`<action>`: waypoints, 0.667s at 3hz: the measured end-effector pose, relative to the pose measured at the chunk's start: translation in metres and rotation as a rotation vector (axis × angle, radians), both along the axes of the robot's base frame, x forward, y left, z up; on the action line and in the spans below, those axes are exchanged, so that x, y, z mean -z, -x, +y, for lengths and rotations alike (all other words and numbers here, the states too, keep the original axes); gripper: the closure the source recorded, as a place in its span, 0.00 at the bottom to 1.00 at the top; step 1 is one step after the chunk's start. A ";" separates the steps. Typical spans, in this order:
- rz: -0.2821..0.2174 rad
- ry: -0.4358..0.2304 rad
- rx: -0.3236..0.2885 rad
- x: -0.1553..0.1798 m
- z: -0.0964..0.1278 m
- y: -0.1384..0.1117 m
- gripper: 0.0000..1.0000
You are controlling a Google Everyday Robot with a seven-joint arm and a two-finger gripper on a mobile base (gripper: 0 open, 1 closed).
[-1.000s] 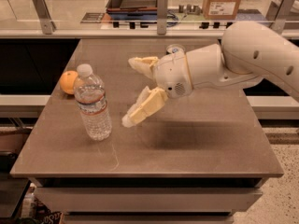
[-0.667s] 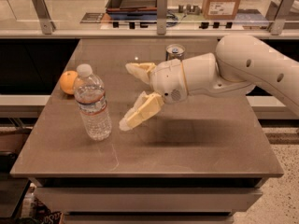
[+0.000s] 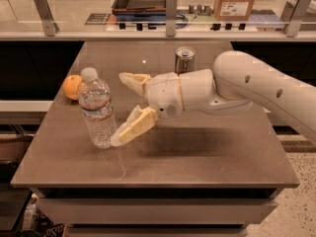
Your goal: Pick water bottle
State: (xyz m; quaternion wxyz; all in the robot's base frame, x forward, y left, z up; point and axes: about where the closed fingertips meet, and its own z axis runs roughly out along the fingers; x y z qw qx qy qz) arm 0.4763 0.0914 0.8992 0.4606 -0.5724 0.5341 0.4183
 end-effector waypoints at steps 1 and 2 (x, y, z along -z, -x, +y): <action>-0.014 -0.050 -0.019 -0.002 0.015 0.002 0.00; -0.019 -0.096 -0.039 -0.002 0.028 0.002 0.18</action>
Offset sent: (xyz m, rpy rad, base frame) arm 0.0020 0.0393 -0.0012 0.1522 -0.0214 0.0543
